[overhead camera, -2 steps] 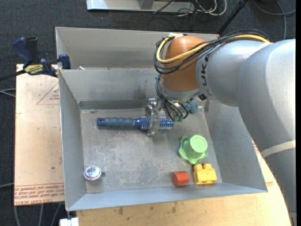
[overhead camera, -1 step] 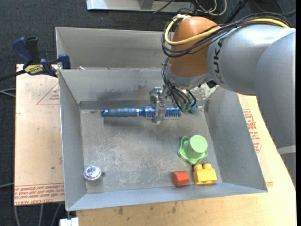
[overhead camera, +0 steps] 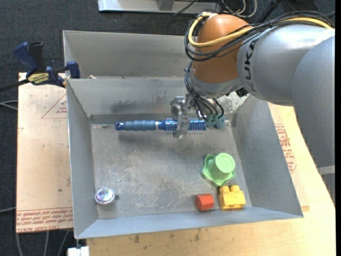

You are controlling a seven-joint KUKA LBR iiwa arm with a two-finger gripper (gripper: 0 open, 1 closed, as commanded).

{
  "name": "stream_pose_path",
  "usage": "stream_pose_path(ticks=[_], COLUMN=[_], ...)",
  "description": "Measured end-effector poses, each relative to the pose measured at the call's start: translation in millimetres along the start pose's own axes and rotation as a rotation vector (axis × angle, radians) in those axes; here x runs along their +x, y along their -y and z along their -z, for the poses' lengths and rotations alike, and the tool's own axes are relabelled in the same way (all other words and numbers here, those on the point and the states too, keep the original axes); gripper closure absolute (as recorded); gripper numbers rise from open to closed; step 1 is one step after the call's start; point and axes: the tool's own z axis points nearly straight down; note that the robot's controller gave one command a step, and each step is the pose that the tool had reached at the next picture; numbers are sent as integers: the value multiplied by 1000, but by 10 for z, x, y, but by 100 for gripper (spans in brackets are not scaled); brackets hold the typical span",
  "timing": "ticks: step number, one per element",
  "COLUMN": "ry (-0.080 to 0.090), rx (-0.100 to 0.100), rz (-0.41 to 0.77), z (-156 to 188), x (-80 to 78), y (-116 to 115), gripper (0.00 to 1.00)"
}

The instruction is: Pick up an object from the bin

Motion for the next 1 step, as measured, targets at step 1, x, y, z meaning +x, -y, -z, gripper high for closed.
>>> stream_pose_path(ticks=[1], ry=[2], rx=[0], rz=[1], z=[380], x=[-11], y=[-3], gripper=[100])
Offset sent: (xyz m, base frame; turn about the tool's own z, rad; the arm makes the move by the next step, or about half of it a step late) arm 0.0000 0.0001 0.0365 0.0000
